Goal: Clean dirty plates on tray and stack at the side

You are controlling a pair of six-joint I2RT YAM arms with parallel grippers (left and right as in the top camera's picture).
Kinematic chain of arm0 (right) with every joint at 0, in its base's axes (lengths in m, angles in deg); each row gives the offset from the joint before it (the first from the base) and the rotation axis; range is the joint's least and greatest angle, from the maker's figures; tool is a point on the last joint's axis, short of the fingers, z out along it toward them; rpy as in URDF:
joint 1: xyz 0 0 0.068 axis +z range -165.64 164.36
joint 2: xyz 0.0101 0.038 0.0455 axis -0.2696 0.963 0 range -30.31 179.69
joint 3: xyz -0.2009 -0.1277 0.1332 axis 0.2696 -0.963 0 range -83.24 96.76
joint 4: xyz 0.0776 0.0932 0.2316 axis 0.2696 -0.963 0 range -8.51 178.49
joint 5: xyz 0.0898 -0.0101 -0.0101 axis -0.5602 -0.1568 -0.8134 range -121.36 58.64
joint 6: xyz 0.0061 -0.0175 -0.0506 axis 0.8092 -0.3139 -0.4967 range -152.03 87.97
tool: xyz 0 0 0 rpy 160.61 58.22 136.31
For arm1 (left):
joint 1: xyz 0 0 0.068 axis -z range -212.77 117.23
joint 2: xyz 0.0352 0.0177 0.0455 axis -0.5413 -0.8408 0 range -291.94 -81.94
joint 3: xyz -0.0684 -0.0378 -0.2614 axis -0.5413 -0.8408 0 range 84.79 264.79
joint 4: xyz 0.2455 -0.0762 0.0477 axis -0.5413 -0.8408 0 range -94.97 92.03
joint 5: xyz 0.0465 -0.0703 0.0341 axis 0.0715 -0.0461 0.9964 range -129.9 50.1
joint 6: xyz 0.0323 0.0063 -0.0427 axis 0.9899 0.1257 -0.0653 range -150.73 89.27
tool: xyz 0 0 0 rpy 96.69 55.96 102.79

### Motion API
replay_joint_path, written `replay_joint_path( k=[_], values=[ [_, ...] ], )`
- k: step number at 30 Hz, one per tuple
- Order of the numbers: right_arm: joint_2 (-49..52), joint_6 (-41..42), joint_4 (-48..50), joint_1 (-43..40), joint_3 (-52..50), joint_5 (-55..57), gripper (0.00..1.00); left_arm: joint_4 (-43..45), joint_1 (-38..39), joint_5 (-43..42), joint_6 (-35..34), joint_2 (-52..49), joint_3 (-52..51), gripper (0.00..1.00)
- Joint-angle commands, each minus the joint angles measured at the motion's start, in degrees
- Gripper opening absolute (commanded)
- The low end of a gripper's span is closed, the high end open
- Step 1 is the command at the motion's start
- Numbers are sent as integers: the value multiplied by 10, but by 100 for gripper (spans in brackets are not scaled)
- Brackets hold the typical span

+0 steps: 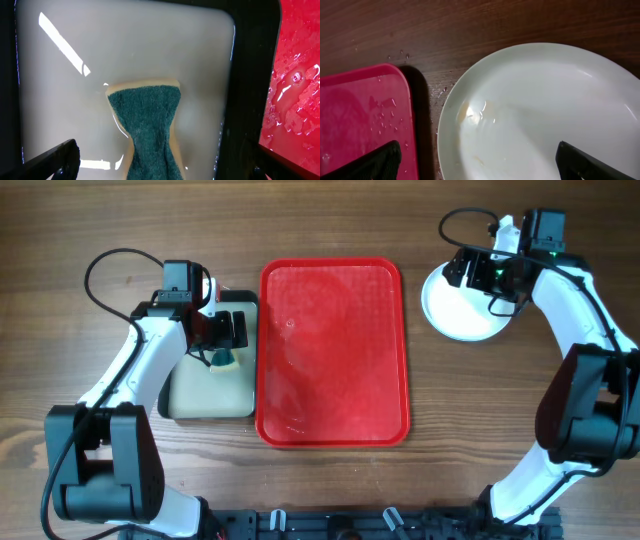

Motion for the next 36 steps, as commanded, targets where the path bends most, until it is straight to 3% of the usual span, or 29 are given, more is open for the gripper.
replay_joint_path(
  k=[1, 6, 8, 16, 20, 22, 24, 30, 33, 35, 36],
  values=[
    [-68, -8, 4, 24, -5, -4, 100, 0, 2, -3, 3, 2, -3, 100],
    [-292, -14, 3, 157, -5, -1, 100, 0, 2, -3, 3, 2, -3, 100],
    [-383, -54, -3, 194, -5, 82, 100, 0, 2, -3, 3, 2, -3, 100],
    [-701, -73, -30, 198, -13, 120, 100, 0, 2, -3, 3, 2, -3, 100],
    [-868, -90, -34, 196, -130, 120, 100, 0, 2, -3, 3, 2, -3, 100],
    [-966, -83, -29, 193, -249, 114, 100, 0, 2, -3, 3, 2, -3, 100],
    [-1014, -83, 33, 176, -344, 99, 99, 0, 2, -3, 3, 2, -3, 100],
    [-1104, -83, 513, 131, -696, 68, 100, 0, 2, -3, 3, 2, -3, 100],
    [-1106, -83, 580, 127, -769, 90, 100, 0, 2, -3, 3, 2, -3, 100],
    [-1106, -81, 576, 127, -804, 94, 100, 0, 2, -3, 3, 2, -3, 100],
    [-1106, -70, 529, 127, -803, 96, 100, 0, 2, -3, 3, 2, -3, 100]
  ],
)
